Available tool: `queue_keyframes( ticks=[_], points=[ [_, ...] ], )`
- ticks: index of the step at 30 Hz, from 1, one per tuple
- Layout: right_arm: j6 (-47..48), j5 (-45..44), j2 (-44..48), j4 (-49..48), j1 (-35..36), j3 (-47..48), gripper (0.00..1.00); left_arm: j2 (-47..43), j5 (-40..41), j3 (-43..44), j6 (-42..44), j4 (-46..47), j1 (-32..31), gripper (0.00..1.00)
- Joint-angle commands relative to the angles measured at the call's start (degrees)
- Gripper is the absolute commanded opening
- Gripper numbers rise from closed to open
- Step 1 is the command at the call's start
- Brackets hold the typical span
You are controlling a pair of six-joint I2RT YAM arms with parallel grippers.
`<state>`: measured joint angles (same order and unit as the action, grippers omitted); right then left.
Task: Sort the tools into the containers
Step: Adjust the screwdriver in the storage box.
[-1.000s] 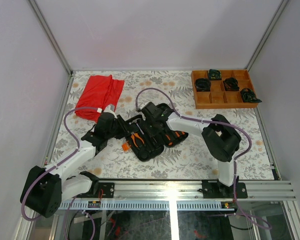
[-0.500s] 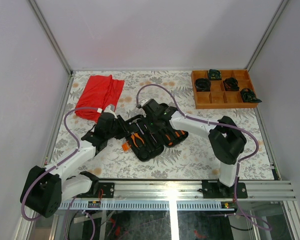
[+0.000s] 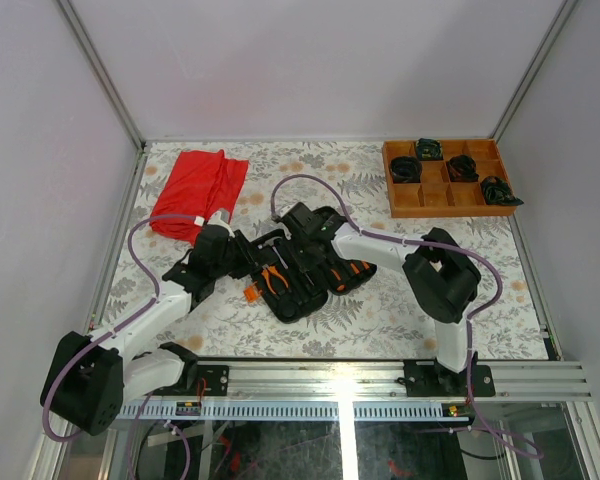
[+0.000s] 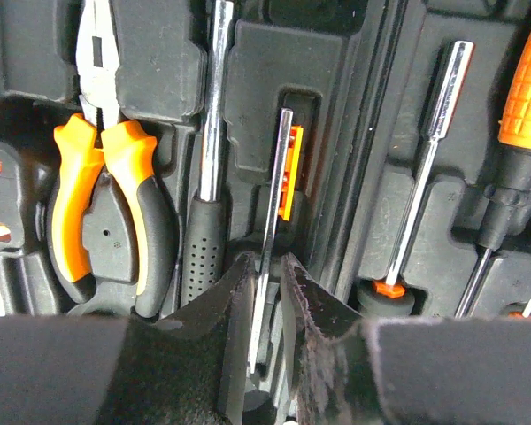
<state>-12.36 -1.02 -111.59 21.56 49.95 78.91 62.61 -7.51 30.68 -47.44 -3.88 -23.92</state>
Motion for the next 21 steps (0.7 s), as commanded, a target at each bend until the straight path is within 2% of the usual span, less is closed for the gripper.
queue_keyframes(
  ticks=[1,8,14,21],
  points=[
    [0.72,-0.69,-0.33,0.58,0.21,2.85,0.25,-0.49,-0.1,-0.57,1.12,1.06,0.54,0.25],
    [0.94,0.35,-0.37,0.63,0.15,2.79,0.23,-0.52,-0.2,-0.79,0.99,1.24,0.54,0.25],
    [1.09,0.16,0.59,0.72,0.38,2.98,0.29,-0.38,-0.38,-1.05,0.86,1.58,0.59,0.25],
    [1.16,-0.39,1.73,0.5,0.34,3.1,0.28,-0.43,-0.39,-1.22,0.74,1.68,0.67,0.25]
  ],
)
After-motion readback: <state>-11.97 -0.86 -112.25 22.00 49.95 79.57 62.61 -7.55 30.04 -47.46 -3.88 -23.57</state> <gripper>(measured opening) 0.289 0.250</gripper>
